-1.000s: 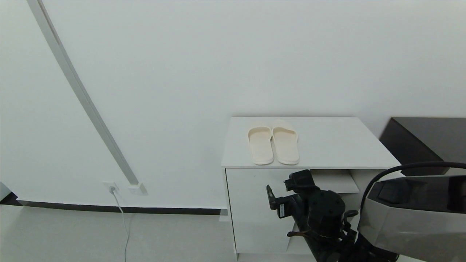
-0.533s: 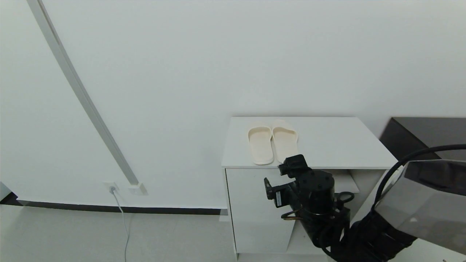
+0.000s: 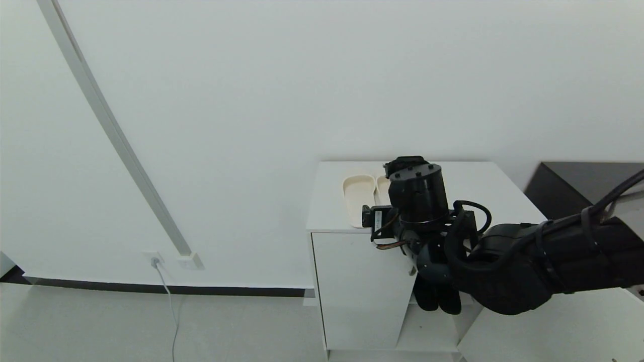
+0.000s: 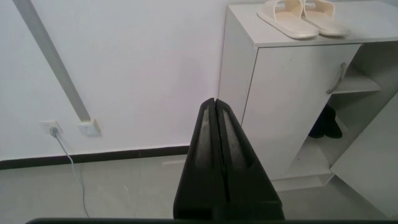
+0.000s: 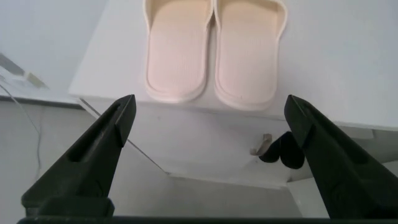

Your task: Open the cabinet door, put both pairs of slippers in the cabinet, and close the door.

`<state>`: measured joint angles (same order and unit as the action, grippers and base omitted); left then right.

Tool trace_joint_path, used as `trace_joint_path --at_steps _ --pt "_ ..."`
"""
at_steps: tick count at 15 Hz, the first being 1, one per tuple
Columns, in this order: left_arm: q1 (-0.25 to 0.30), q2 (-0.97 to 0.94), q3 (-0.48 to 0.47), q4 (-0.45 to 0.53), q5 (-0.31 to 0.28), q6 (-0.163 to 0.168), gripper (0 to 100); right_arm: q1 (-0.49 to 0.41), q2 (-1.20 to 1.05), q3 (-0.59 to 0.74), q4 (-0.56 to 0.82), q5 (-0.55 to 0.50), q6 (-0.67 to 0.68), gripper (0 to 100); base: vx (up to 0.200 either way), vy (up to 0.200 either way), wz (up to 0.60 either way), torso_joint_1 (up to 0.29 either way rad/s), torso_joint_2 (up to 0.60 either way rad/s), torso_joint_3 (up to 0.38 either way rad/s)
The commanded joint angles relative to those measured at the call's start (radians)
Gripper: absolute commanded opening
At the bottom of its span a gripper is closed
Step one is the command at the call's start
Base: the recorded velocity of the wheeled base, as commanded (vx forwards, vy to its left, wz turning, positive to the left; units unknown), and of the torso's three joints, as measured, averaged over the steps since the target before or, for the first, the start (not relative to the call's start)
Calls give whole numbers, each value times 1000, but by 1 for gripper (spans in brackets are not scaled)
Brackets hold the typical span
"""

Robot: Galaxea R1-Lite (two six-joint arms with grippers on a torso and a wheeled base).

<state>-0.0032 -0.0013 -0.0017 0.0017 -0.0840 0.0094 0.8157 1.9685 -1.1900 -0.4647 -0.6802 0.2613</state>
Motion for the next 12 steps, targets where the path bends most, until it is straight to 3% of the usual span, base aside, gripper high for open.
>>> trace_joint_path --at_steps 1,2,11,12 --pt "0 1 0 0 0 0 0 2 -8 3 1 1 10 100 0 0 0 0 0 0" --pt "0 1 0 0 0 0 0 2 -3 13 0 1 18 100 0 0 0 0 0 0" --pt "0 1 0 0 0 1 0 -4 107 124 -186 2 21 100 200 0 0 3 1 2" --pt "0 1 0 0 0 0 0 -7 122 124 -206 7 18 100 0 0 0 0 0 0"
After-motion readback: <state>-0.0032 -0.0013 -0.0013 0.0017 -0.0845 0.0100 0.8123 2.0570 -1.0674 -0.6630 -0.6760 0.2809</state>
